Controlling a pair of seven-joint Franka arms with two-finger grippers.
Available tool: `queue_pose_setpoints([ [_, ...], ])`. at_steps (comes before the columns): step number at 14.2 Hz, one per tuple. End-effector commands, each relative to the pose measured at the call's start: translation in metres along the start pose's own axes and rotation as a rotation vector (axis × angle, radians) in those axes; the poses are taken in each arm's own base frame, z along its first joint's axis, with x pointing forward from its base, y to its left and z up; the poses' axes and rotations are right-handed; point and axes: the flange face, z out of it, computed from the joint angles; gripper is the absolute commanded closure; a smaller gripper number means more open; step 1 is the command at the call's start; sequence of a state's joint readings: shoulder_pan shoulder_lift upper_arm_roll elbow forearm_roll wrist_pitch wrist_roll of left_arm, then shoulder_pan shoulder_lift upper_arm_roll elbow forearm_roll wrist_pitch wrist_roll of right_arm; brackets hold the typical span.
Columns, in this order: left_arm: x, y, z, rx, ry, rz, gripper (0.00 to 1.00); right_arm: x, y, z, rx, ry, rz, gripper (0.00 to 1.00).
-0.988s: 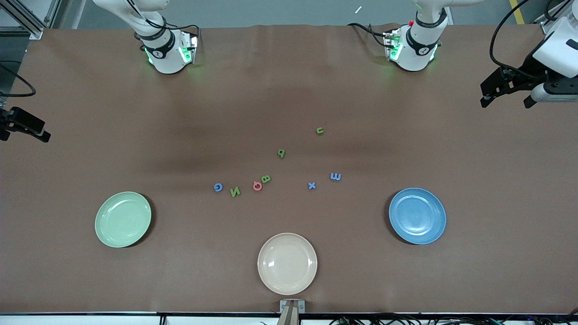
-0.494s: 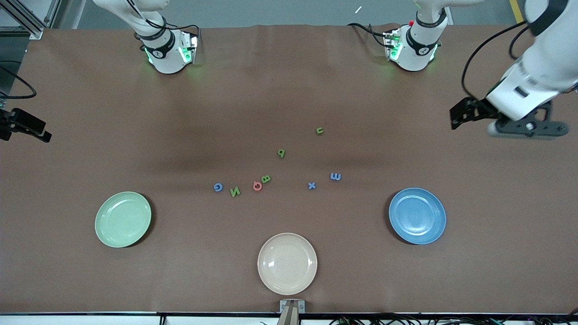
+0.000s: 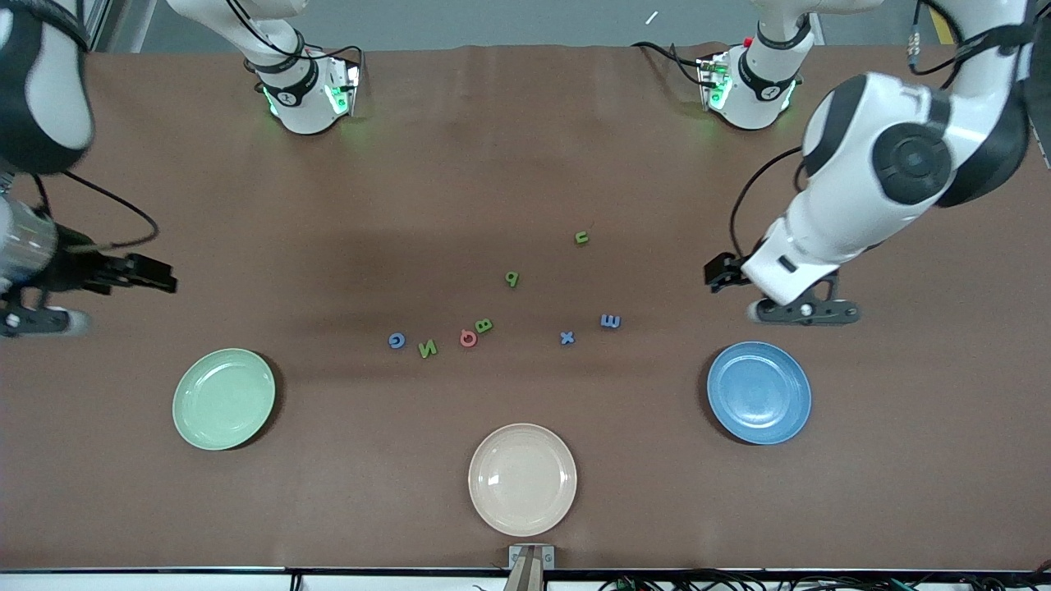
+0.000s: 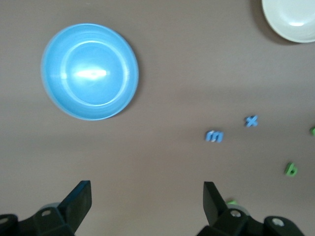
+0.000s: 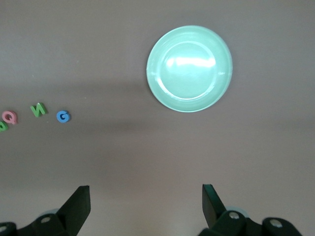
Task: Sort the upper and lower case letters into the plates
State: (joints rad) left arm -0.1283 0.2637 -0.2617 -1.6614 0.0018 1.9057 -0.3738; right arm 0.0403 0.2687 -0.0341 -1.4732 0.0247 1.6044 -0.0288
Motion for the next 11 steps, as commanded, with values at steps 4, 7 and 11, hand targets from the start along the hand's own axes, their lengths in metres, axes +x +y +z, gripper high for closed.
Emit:
queue_pose_setpoints([
  [4,0.002,0.097,0.097,0.016,0.049,0.009,0.07,0.024,-0.099,0.054,-0.019,-0.046,-0.058,0.00],
  [7,0.003,0.117,0.149,0.044,0.072,0.026,0.12,0.036,-0.167,0.100,-0.048,-0.029,0.004,0.00],
  [11,-0.011,0.111,0.216,0.083,-0.009,0.045,0.21,0.040,-0.206,0.184,-0.044,0.011,0.042,0.00],
])
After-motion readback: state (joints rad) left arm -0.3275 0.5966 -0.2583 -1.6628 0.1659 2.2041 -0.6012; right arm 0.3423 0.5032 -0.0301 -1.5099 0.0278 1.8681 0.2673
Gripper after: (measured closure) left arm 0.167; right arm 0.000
